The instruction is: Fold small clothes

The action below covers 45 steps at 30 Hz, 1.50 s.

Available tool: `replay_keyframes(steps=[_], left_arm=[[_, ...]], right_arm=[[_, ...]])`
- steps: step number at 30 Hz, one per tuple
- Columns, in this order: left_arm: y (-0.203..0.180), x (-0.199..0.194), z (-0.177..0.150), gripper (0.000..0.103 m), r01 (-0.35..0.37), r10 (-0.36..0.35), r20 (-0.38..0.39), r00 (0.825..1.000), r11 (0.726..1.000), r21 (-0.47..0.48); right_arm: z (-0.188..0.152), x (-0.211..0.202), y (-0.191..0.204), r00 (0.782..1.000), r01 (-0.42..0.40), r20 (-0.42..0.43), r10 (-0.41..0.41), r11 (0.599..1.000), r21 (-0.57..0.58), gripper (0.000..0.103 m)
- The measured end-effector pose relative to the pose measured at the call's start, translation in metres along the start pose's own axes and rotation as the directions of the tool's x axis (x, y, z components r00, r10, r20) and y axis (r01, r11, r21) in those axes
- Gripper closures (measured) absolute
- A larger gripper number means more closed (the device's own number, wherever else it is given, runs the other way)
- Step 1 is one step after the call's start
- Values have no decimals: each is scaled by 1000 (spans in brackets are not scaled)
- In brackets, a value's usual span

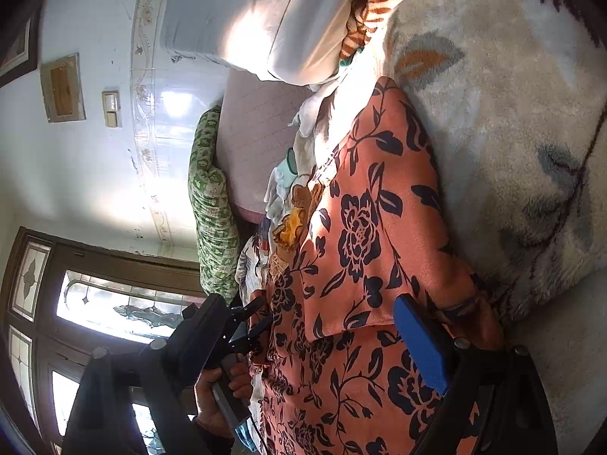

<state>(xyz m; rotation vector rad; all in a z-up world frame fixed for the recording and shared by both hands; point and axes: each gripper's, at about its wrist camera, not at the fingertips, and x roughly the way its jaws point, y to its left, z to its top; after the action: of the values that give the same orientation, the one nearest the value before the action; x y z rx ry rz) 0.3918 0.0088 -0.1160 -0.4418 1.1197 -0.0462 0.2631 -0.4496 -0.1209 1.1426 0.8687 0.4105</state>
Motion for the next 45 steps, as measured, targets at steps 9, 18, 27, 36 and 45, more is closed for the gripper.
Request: replay_keyframes(steps=[9, 18, 27, 36, 45], left_arm=[[0, 8, 1, 71, -83, 83, 2, 997, 995, 54], [-45, -28, -14, 97, -461, 384, 296, 875, 847, 264], [-20, -22, -16, 47, -397, 355, 204, 912, 890, 226], [-28, -4, -76, 31, -273, 283, 26, 959, 891, 363], [13, -128, -67, 30, -188, 122, 299, 946, 961, 204]], right_arm=[[0, 0, 0, 1000, 2, -2, -2, 1000, -5, 12], [1, 0, -2, 1000, 2, -8, -2, 1000, 4, 12], [3, -2, -5, 1000, 0, -15, 0, 1000, 6, 12], [1, 5, 3, 999, 35, -34, -37, 998, -46, 11], [-1, 5, 1, 997, 71, -17, -72, 995, -65, 11]])
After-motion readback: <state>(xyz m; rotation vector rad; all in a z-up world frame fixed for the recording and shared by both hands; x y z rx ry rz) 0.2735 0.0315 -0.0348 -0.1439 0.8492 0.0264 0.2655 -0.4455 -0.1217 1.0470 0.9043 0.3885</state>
